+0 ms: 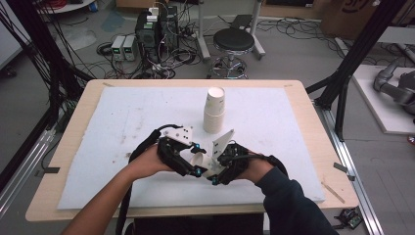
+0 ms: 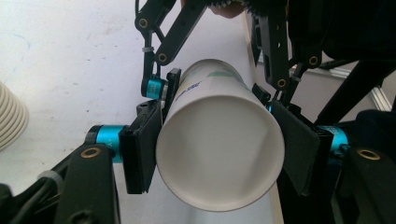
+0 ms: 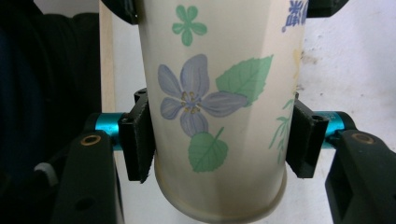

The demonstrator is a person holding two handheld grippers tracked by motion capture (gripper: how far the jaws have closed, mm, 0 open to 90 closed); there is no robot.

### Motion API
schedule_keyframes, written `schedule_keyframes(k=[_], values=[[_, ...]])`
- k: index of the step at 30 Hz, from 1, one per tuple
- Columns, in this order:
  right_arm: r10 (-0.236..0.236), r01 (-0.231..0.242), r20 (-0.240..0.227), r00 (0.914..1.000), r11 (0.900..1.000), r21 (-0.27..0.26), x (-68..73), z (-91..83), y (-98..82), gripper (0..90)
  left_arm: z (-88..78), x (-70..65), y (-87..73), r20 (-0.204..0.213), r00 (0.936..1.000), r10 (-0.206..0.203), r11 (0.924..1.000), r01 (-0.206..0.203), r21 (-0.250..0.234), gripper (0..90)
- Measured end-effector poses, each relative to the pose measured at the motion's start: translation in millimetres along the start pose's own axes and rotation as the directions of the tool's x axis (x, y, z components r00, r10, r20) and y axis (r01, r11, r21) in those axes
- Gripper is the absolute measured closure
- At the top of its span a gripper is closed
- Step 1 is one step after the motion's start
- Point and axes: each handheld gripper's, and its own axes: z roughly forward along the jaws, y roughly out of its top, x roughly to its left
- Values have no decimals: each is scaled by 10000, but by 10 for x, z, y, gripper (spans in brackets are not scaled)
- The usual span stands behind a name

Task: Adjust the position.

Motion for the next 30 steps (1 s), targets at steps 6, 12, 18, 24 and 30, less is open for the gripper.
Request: schedule_keyframes(k=[6,12,18,24,30], values=[[133,-104,408,9991,9976,-689,7,-60,-53,199,-47,7,-27,-206,9998,-44,9990,35,-449,374],[869,-788,200,9960,9628,-2584,-25,-198,-230,182,-155,-14,-103,-585,9977,-355,9912,277,-1295,374],[1500,-1199,422,9878,9046,-4092,-24,-314,-402,182,-239,-42,-208,-647,9961,-603,9682,426,-2465,371],[1814,-1385,364,9827,8519,-5050,5,-363,-512,181,-323,-76,-284,-974,9933,-617,9458,270,-3236,372],[2204,-1527,486,9742,8023,-5770,48,-279,-650,181,-333,-110,-389,-1336,9888,-658,9208,86,-3898,372]])
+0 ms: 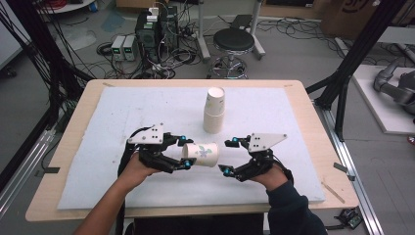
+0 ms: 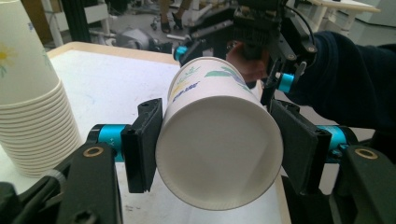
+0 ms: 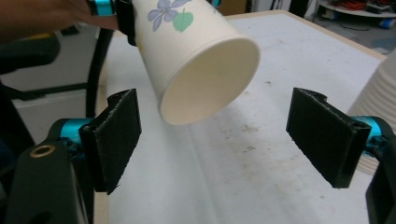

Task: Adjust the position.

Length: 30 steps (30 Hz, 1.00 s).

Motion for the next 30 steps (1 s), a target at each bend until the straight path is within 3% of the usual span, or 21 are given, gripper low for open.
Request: schedule_keyframes(k=[6,11,23,28,29,30], values=[[220,-220,-114,9997,9998,2,9,61,-113,182,-26,-16,-63,-129,9999,6,9993,-11,-384,372],[23,-25,-260,9997,10000,-93,20,84,-114,185,-11,-31,-68,19,9999,103,9986,-101,-512,372],[-46,33,-823,9966,9999,-160,40,156,-116,208,129,-71,-85,795,9966,200,9988,-164,-460,373],[-41,-3,-1242,9923,9994,-350,41,164,-121,216,142,-70,-88,1209,9925,153,9971,-61,-760,373],[-119,26,-1584,9873,9983,-589,36,149,-119,275,137,-63,-88,1247,9921,148,9965,-44,-831,373],[-119,26,-1584,9873,9983,-589,36,149,-119,275,137,-61,-90,1334,9910,47,9956,78,-935,373]])
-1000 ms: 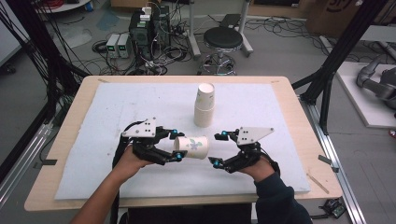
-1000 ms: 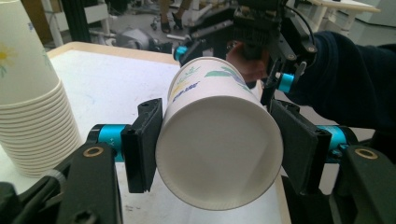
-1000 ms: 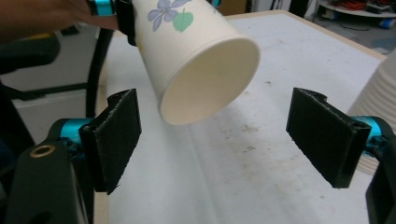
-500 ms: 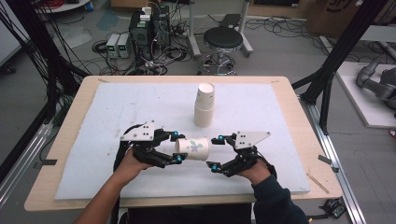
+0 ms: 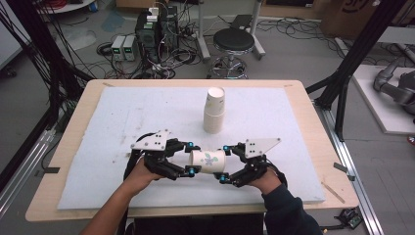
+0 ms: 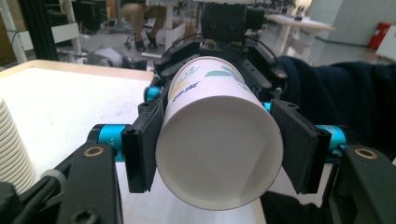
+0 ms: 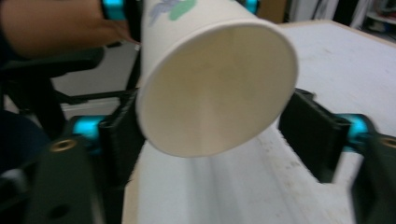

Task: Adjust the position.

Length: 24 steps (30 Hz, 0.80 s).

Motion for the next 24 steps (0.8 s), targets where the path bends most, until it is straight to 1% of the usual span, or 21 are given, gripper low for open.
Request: schedule_keyframes(k=[3,4,5,7,8,9,15,16,17,18,19,20,21,23,24], values=[[84,-89,-132,9999,9994,-322,-9,-27,6,290,-6,14,-7,121,9999,-86,9998,88,-204,373],[84,-89,-132,9999,9994,-322,-9,-27,6,290,-8,20,-11,155,9998,-124,9996,129,-267,373],[142,-152,-262,9996,9990,-415,-6,-40,8,315,-11,21,-17,194,9996,-190,9992,197,-359,373],[126,-141,-290,9995,9987,-499,-8,-49,10,329,-20,30,-27,238,9994,-262,9984,273,-491,373],[213,-235,-337,9992,9975,-673,-11,-57,13,340,-24,34,-31,273,9991,-339,9979,353,-537,373],[288,-313,-319,9991,9963,-796,-21,-57,12,346,-28,39,-35,259,9989,-384,9977,398,-553,372],[323,-354,-347,9989,9951,-926,-23,-73,17,367,-26,44,-47,266,9988,-417,9976,431,-540,370],[335,-365,-330,9989,9950,-932,-24,-77,19,368,-25,42,-49,255,9986,-465,9976,477,-504,365],[442,-475,-379,9983,9947,-907,-21,-81,21,369,-20,33,-48,141,9989,-442,9980,448,-439,324],[418,-452,-391,9984,9949,-904,-26,-82,26,369,-12,22,-42,-155,9988,-462,9985,457,-289,220],[418,-452,-391,9984,9949,-904,-26,-82,26,369,-4,18,-33,-376,9976,-584,9982,579,-139,220],[455,-486,-397,9982,9955,-809,-23,-86,30,369,3,22,-21,-496,9956,-792,9968,796,56,142],[504,-529,-364,9981,9960,-724,-29,-89,33,370,2,23,-12,-562,9952,-797,9966,809,180,136],[568,-581,-244,9981,9966,-576,-36,-95,34,369,-12,24,11,-714,9957,-594,9966,632,520,136],[568,-581,-244,9981,9966,-576,-36,-95,34,369,-12,24,11,-714,9957,-594,9966,632,520,136]])
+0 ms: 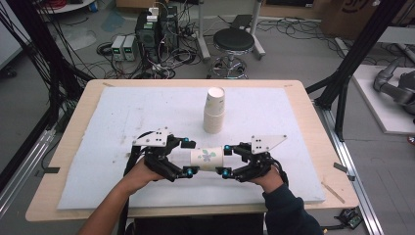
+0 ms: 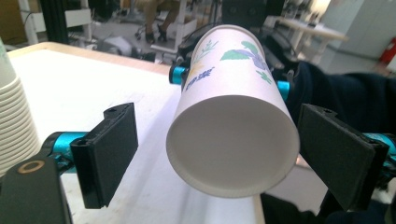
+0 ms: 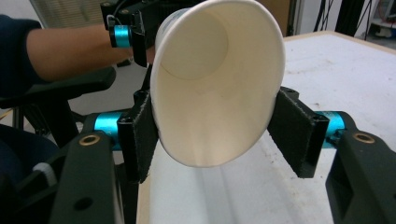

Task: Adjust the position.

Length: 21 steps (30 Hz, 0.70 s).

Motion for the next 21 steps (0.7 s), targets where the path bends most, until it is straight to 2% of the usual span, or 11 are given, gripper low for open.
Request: schedule_keyframes(k=[6,7,8,9,10,14,15,16,18,19,21], values=[[-33,23,247,9997,9990,440,-7,6,10,368,-45,-11,45,-255,9986,474,9969,-457,638,136],[3,-25,343,9994,9978,659,-8,17,17,368,-50,-16,58,-363,9975,610,9943,-575,901,136],[3,-25,343,9994,9978,659,-8,17,17,368,-50,-20,66,-421,9966,711,9918,-661,1097,136],[-62,16,461,9989,9951,987,-10,34,33,368,-49,-26,77,-471,9953,842,9879,-772,1348,136],[-62,16,461,9989,9951,987,-10,34,33,368,-44,-35,90,-552,9938,963,9834,-865,1596,136],[-219,125,596,9980,9881,1534,-18,62,88,368,-31,-48,136,-600,9898,1295,9680,-1131,2241,137],[-328,202,620,9975,9808,1941,-23,87,124,368,-28,-44,159,-673,9863,1505,9585,-1289,2542,139],[-328,202,620,9975,9808,1941,-23,87,124,368,-28,-44,159,-673,9863,1505,9585,-1289,2542,139],[-457,289,657,9968,9711,2369,-24,110,173,368,-20,-36,180,-723,9848,1578,9531,-1328,2718,139],[-511,321,691,9963,9673,2515,-24,117,194,367,-20,-36,180,-723,9848,1578,9531,-1328,2718,140],[-630,413,672,9958,9574,2858,-24,134,230,368,11,-32,189,-671,9827,1729,9387,-1437,3134,141]])
